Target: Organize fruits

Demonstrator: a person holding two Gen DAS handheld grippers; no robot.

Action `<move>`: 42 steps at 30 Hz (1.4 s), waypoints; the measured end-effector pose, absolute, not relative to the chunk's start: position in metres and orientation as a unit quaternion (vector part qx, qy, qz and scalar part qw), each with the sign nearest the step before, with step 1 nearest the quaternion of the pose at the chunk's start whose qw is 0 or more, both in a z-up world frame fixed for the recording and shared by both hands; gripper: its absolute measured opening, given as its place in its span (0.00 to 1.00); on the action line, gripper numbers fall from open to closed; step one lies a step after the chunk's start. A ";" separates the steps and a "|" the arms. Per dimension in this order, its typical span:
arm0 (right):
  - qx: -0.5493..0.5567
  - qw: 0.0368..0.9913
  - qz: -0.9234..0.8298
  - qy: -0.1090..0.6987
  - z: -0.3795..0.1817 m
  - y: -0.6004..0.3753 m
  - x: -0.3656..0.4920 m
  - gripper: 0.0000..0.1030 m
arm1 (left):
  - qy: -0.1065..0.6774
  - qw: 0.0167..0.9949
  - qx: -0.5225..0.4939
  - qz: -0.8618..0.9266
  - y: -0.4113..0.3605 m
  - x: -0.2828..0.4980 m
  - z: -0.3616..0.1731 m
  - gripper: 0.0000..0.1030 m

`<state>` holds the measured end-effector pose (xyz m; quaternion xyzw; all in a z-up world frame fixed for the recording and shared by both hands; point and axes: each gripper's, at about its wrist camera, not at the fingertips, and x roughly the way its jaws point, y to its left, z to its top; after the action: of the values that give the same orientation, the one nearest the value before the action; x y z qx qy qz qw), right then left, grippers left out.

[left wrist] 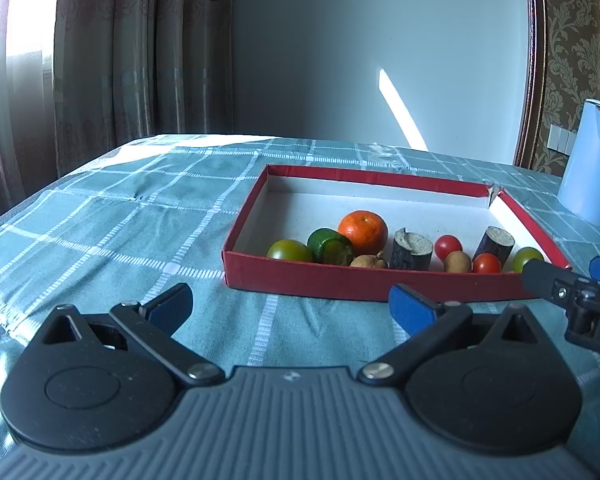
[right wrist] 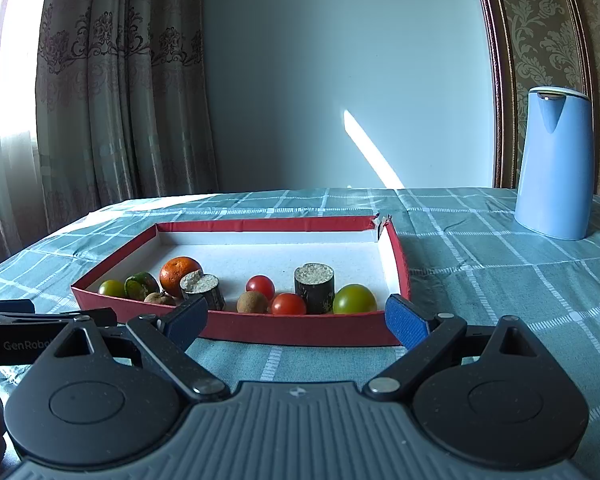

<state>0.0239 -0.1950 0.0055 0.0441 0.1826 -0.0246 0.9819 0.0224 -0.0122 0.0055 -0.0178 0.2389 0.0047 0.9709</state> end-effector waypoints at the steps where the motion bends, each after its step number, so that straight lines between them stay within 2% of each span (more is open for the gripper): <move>1: 0.044 0.982 -0.025 0.182 0.005 -0.195 0.024 0.93 | 0.240 0.971 -0.018 0.005 -0.012 0.023 0.005 1.00; 42: 0.048 0.981 -0.024 0.185 0.005 -0.195 0.024 0.93 | 0.244 0.970 -0.014 0.009 -0.012 0.025 0.004 1.00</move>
<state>0.0242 -0.1948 0.0047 0.0481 0.1851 -0.0244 0.9812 0.0245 -0.0121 0.0043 -0.0141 0.2437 0.0093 0.9697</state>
